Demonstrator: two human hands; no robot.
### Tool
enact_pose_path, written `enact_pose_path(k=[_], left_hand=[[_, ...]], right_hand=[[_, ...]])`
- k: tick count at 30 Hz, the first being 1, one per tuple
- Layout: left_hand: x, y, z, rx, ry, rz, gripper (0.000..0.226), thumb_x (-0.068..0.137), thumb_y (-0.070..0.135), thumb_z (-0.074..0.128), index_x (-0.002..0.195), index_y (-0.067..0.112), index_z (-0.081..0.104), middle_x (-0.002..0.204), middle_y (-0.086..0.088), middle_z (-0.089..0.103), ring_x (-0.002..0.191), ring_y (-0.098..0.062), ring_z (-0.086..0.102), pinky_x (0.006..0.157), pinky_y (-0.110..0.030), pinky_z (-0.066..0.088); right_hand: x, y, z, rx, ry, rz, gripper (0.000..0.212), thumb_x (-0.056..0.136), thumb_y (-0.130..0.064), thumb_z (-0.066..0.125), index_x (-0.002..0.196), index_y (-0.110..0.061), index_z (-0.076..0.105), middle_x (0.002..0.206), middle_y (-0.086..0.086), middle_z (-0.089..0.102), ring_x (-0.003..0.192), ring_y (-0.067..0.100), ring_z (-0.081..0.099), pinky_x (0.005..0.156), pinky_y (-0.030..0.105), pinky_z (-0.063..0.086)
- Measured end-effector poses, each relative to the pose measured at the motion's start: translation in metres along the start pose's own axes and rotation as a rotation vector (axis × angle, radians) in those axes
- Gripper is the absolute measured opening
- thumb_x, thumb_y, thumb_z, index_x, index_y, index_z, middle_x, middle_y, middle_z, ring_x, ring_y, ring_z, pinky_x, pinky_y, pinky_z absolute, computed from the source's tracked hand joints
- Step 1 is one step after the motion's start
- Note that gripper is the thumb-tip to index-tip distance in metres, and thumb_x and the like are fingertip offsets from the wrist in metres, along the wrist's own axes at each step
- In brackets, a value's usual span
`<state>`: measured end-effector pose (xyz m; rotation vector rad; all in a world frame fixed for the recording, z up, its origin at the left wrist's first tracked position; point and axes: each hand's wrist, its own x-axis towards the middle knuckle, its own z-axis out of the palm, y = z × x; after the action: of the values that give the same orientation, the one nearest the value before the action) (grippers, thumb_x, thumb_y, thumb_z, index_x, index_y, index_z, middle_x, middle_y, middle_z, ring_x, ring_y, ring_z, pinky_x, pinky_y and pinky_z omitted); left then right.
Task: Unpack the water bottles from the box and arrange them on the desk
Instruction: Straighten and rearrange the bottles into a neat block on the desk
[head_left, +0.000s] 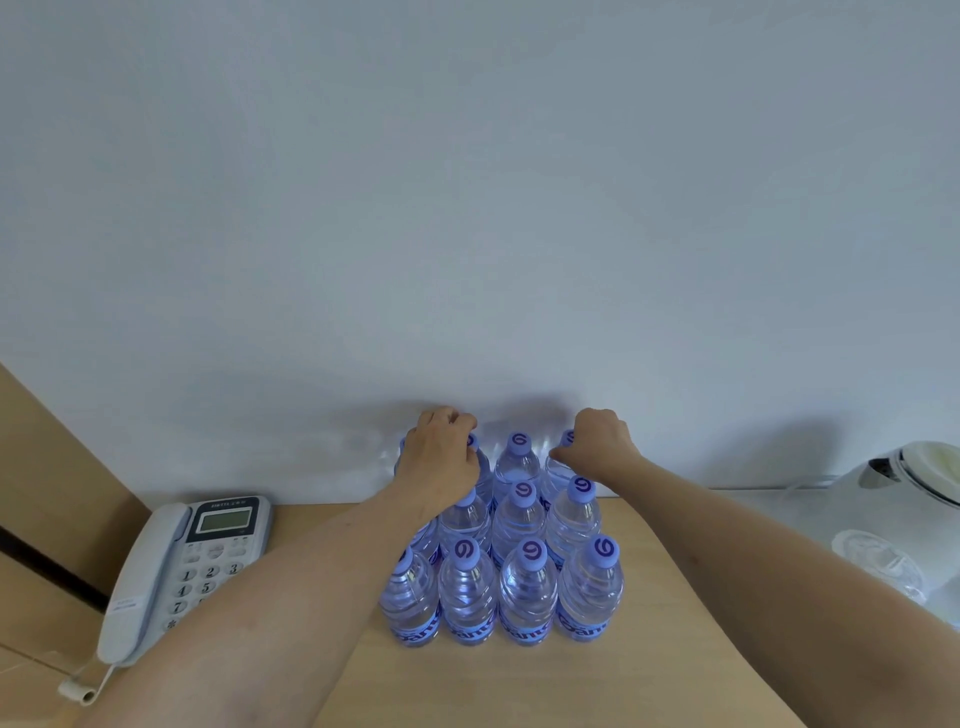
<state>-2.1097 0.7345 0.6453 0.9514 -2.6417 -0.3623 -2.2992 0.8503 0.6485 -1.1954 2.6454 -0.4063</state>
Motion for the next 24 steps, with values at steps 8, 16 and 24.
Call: enact_pose_path(k=[8, 16, 24], left_hand=[[-0.0027, -0.001, -0.002, 0.0, 0.001, -0.008, 0.037, 0.091, 0.016, 0.05, 0.127, 0.015, 0.055, 0.128, -0.004, 0.051, 0.122, -0.024, 0.04, 0.099, -0.036, 0.04], [-0.0021, 0.0043, -0.0019, 0.014, -0.009, 0.008, 0.035, 0.091, 0.016, 0.05, 0.126, 0.016, 0.056, 0.127, -0.003, 0.051, 0.12, -0.024, 0.041, 0.096, -0.037, 0.041], [-0.0068, 0.0043, -0.005, 0.023, -0.016, 0.016, 0.036, 0.09, 0.016, 0.05, 0.126, 0.015, 0.055, 0.127, -0.004, 0.05, 0.119, -0.025, 0.041, 0.096, -0.036, 0.04]], right_hand=[[-0.0006, -0.0052, -0.0058, -0.005, -0.109, -0.024, 0.011, 0.078, -0.001, 0.055, 0.082, -0.004, 0.064, 0.078, 0.008, 0.057, 0.068, 0.022, 0.047, 0.051, 0.026, 0.038], [-0.0035, 0.0018, -0.0021, 0.061, -0.079, -0.049, 0.016, 0.079, -0.014, 0.066, 0.094, -0.01, 0.062, 0.088, 0.005, 0.062, 0.079, 0.023, 0.058, 0.058, 0.028, 0.046], [-0.0027, -0.0052, 0.0005, -0.018, -0.042, 0.024, 0.043, 0.072, -0.011, 0.065, 0.052, -0.016, 0.027, 0.051, -0.001, 0.028, 0.047, 0.016, 0.023, 0.04, 0.025, 0.021]])
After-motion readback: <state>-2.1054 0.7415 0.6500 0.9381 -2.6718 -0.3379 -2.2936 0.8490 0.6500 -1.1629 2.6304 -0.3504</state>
